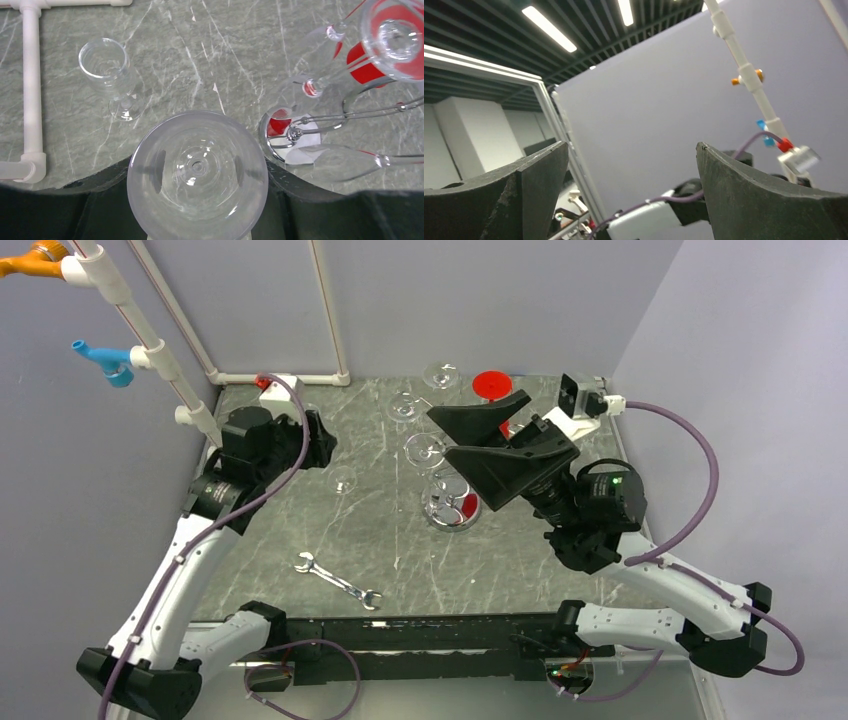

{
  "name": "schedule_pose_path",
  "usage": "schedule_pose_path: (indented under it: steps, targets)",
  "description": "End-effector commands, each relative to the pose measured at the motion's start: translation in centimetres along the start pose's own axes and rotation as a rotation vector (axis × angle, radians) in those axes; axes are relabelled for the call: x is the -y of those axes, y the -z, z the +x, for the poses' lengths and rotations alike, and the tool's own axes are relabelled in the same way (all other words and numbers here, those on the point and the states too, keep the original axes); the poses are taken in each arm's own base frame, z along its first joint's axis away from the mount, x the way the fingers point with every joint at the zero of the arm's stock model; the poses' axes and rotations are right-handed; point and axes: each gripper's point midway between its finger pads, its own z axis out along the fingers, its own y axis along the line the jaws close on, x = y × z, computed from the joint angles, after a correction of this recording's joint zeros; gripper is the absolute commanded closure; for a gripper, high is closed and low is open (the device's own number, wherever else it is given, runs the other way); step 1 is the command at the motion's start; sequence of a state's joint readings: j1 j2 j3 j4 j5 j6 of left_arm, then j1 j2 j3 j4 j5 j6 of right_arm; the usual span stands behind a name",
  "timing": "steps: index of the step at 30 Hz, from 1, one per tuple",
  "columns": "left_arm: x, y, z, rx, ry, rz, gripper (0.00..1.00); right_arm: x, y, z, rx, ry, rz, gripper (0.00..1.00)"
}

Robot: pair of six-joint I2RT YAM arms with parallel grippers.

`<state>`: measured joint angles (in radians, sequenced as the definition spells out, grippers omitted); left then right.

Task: Take the wine glass off the wine glass rack
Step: Place the wine glass at the center of the board.

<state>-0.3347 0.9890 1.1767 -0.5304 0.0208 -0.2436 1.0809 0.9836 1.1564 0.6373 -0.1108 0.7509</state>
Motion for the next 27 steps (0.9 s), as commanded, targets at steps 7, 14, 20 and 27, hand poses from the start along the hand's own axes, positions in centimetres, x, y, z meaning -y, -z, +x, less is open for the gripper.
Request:
schedule_pose_path:
  steps: [7,14,20,27]
  targets:
    - [-3.3,-2.6,0.7,0.047,0.002,-0.082,1.00,-5.8,0.1,-5.2,0.146,-0.064,-0.181,0.00]
    - [-5.0,-3.7,2.0,0.040,0.020,-0.116,1.00,-4.5,-0.4,-4.5,0.134,-0.072,-0.134,0.00]
    - [-5.5,-4.5,2.8,0.053,0.016,-0.118,1.00,-4.6,-0.1,-4.4,0.166,-0.079,-0.172,0.00]
    - [-6.6,-5.1,3.4,0.043,0.023,-0.149,1.00,-4.2,-0.8,-3.4,0.115,-0.043,-0.163,0.00]
